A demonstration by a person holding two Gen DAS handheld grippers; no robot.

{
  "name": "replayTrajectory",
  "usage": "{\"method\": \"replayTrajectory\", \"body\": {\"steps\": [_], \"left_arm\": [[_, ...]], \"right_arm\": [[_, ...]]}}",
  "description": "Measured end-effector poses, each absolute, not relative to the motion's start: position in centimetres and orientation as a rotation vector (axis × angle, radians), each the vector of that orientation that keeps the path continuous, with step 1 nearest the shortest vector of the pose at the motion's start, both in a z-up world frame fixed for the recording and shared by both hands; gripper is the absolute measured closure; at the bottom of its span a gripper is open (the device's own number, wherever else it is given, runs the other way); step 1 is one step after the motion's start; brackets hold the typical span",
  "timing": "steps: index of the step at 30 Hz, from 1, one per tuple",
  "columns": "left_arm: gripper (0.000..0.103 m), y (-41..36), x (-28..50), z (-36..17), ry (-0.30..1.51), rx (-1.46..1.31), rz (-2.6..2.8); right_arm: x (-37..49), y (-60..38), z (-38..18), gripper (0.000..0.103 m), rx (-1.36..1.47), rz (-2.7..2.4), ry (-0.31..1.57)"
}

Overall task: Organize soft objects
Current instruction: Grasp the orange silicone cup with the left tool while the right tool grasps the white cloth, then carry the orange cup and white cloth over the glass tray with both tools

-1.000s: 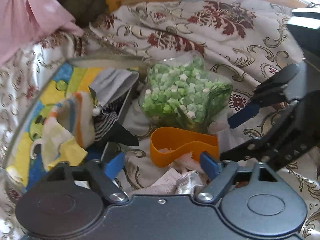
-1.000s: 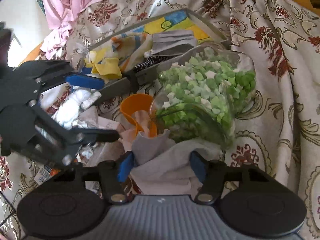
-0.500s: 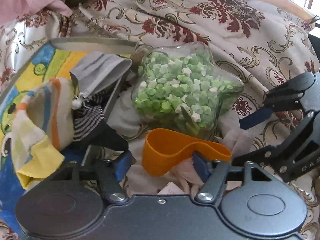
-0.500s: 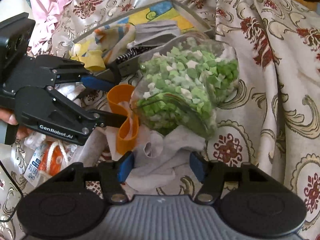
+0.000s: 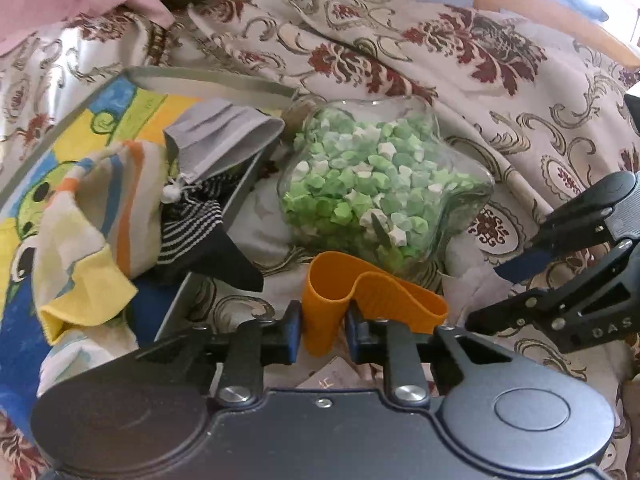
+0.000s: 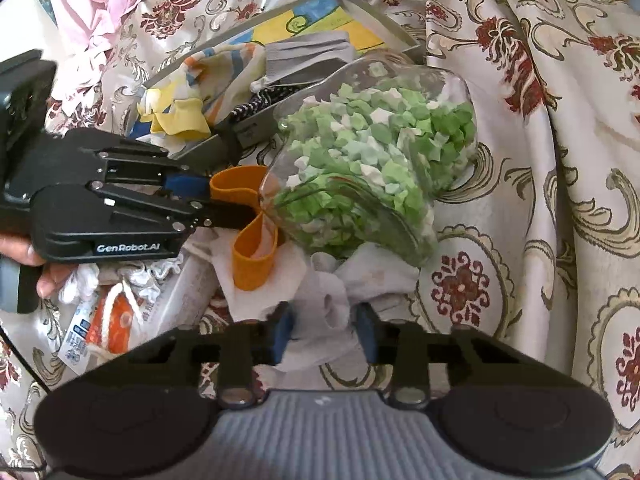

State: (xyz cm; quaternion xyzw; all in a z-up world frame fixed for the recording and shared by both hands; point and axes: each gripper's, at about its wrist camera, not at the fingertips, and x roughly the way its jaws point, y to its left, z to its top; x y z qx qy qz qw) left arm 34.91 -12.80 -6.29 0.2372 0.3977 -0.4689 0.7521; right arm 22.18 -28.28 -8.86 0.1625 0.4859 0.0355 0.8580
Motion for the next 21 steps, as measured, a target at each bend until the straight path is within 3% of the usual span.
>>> {"method": "replayTrajectory", "body": {"steps": [6,12,21], "left_arm": [[0.083,-11.6,32.5,-4.5,0.783,0.499,-0.935],[0.083,-10.3,29.0,-2.0,0.669,0.384,-0.846],[0.089,-9.4,26.5,0.2,0.605,0.279,-0.77]], "right_arm": [[21.5,-28.8,-8.7,0.087,0.387,0.075,1.011],[20.1,-29.5,-7.1,0.095,0.395,0.069,0.929],[18.5,-30.7,-4.9,0.096,0.441,0.073,0.804]]}}
